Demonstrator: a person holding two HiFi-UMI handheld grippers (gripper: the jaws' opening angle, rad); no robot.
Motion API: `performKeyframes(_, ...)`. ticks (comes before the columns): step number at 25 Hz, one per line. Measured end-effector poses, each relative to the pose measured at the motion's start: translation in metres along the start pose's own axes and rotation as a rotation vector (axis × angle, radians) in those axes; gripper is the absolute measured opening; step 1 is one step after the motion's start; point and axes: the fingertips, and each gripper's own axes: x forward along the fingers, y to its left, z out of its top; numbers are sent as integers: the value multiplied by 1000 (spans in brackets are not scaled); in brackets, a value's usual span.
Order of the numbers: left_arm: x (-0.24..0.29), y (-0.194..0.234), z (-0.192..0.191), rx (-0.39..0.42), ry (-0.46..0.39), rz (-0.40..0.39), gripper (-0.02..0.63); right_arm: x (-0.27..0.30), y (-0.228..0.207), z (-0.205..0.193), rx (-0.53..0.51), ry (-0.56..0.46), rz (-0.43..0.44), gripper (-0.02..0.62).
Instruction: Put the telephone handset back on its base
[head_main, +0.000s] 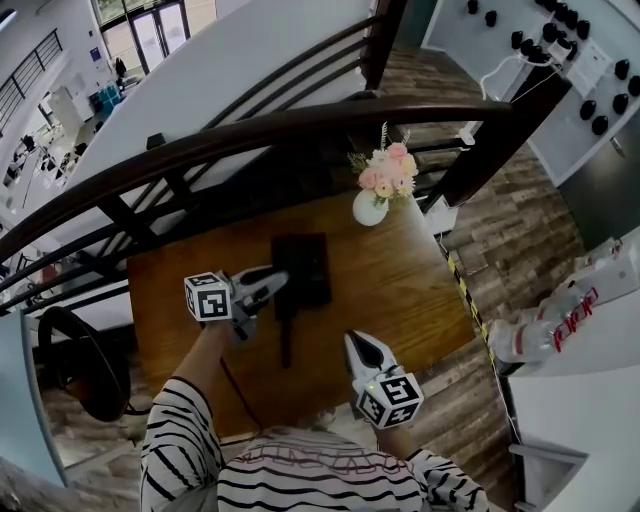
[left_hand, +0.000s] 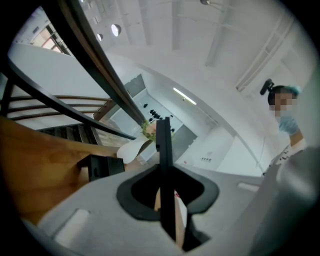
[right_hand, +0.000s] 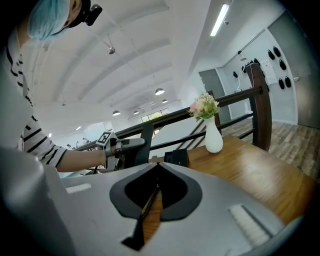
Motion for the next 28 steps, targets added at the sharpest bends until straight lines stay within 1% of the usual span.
performKeyframes(8, 11, 57, -17, -83, 5, 23, 75, 21, -13, -8, 10, 32, -39, 2)
performKeyframes(16, 22, 106, -37, -161, 26, 52, 75, 45, -20, -12, 14, 57, -40, 2)
performKeyframes(24, 27, 137, -47, -201, 27, 70, 75, 54, -27, -23, 28, 79, -50, 2)
performKeyframes(28, 30, 142, -48, -217, 26, 68, 75, 56, -27, -26, 29, 90, -47, 2)
